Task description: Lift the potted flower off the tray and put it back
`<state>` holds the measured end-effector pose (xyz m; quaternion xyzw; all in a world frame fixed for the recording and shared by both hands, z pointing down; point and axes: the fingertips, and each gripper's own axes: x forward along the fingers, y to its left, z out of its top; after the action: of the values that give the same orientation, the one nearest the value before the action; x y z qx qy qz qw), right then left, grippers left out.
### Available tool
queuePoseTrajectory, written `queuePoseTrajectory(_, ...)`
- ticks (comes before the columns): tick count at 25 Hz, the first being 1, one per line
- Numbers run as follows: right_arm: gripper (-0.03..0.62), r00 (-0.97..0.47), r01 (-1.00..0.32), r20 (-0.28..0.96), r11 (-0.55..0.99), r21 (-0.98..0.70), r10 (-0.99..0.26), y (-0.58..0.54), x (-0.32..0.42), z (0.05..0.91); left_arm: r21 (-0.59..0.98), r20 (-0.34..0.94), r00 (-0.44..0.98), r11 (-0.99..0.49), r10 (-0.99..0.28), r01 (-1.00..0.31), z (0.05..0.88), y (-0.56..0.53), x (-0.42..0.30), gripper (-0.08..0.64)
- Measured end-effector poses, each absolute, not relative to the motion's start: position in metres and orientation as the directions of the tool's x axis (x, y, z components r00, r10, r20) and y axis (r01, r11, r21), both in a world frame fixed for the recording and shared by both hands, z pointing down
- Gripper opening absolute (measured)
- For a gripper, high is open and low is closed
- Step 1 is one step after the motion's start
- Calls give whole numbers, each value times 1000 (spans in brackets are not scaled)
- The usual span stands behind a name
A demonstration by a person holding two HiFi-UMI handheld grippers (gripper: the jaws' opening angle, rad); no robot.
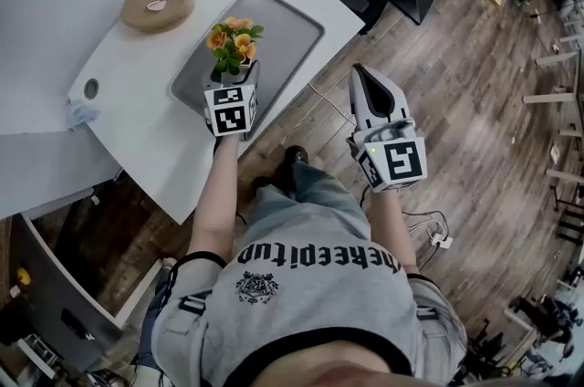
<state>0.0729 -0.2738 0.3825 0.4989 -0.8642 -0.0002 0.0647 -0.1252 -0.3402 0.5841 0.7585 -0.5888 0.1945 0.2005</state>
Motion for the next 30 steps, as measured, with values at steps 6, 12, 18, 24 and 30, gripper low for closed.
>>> queuePoseTrajectory(6,2,-477,-870,136,489,69,-868,-282,77,391,78,569,237,-235,-788,-969,607,-349,-120,341)
queuePoseTrajectory(12,2,-461,-877,153,475,70,-874,-287,82,394,79,578,241,-241,-780,-967,616,-354,-117,341)
queuePoseTrajectory(18,2,-466,-874,153,481,74,-871,-288,83,396,78,573,256,-259,-779,-963,628,-356,-112,341)
queuePoseTrajectory(24,2,-456,-879,161,471,71,-875,-290,82,397,66,578,252,-264,-776,-962,631,-359,-112,342)
queuePoseTrajectory(30,2,-468,-872,155,483,76,-870,-289,78,395,56,589,264,-288,-763,-956,633,-356,-110,342)
